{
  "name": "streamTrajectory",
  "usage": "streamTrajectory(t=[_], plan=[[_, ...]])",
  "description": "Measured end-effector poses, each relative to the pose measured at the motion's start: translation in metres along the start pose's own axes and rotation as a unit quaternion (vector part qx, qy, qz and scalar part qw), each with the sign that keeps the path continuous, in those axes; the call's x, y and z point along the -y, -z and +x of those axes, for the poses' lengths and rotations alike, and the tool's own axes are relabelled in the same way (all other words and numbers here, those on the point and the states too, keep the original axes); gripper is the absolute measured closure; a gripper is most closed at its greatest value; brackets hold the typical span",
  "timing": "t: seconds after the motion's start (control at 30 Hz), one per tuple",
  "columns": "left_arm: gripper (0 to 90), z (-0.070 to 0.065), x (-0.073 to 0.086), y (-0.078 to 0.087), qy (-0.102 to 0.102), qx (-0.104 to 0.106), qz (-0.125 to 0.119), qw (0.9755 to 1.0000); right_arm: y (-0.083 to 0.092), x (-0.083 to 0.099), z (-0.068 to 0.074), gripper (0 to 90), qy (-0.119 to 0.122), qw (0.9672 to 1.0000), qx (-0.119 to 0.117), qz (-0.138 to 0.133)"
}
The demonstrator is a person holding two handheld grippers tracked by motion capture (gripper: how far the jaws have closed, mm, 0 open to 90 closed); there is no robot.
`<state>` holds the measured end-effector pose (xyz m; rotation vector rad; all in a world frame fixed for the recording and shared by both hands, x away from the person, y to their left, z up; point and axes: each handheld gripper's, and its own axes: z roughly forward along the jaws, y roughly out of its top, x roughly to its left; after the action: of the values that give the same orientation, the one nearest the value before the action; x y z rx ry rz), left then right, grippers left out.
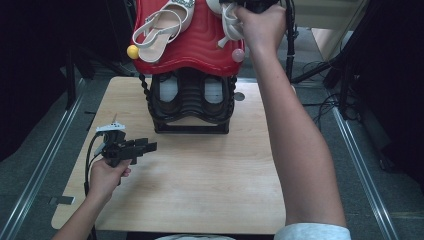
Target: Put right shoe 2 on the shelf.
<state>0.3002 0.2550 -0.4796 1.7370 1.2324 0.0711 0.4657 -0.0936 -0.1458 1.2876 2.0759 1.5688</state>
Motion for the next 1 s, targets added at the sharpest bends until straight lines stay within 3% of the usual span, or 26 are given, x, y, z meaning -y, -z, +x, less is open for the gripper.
streamTrajectory(t=[0.53,1.0], plan=[[44.1,-0.001,0.0,0.0,0.002,0.0,-0.001,1.0,-0.029,0.026,0.009,87.1,0.009,0.9995,-0.001,0.03],[44.0,-0.001,0.0,-0.002,0.002,0.001,0.0,1.0,-0.03,0.032,0.013,83.5,0.015,0.9993,-0.013,0.032]])
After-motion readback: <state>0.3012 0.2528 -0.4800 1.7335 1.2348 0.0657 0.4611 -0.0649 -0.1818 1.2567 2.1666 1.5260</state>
